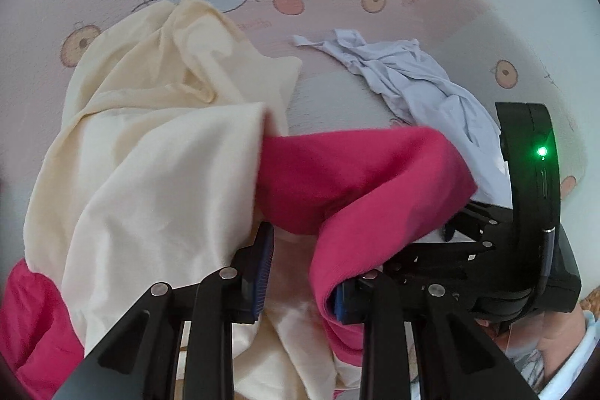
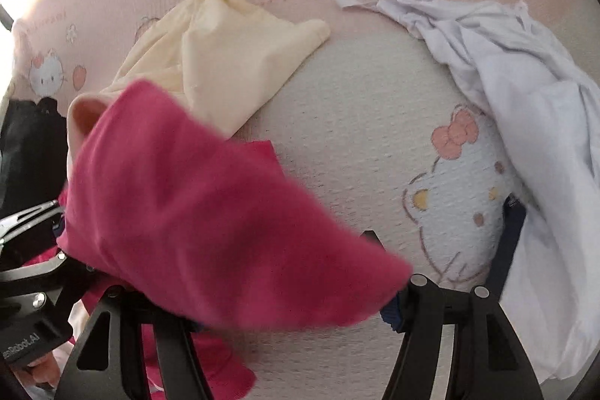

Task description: Fold clothes

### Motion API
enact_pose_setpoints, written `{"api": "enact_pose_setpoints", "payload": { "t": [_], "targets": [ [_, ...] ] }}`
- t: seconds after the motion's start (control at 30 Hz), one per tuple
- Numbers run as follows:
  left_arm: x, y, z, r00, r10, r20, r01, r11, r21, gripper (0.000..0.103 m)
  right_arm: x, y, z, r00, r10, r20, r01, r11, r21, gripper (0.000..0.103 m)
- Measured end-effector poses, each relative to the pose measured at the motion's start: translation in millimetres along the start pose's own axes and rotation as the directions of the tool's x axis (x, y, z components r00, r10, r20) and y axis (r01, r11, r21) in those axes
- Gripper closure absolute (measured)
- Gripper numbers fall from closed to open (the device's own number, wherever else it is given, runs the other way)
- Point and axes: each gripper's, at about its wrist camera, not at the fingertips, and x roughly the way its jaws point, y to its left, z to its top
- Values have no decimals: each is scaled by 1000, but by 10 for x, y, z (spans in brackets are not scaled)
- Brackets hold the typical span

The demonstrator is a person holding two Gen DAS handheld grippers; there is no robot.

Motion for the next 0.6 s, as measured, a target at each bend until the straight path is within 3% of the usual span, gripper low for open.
{"api": "enact_pose_setpoints", "payload": {
  "t": [0.03,0.13,0.23,0.33,0.5,0.6],
  "targets": [
    [7,18,-5,1000,-1,-3,1,1000,-4,79,2,17,-7,1000,-6,6,6,1000,-4,67],
    [27,59,-19,1000,-4,-11,4,1000,-18,79,9,67,-28,999,-24,25,24,1000,-16,87],
    [18,81,-32,1000,-14,-14,14,999,-30,79,17,117,-48,998,-41,44,42,999,-27,93],
    [-36,62,-33,1000,-22,-10,22,999,-23,79,-101,170,-44,984,-128,122,137,988,-69,95],
    [-131,-27,-10,999,-37,1,37,999,-3,79,-402,24,-6,958,-166,235,164,986,27,95],
    [-181,-151,17,998,-58,9,58,998,20,79,-639,-33,-35,927,-211,308,190,977,97,95]
  ]
}}
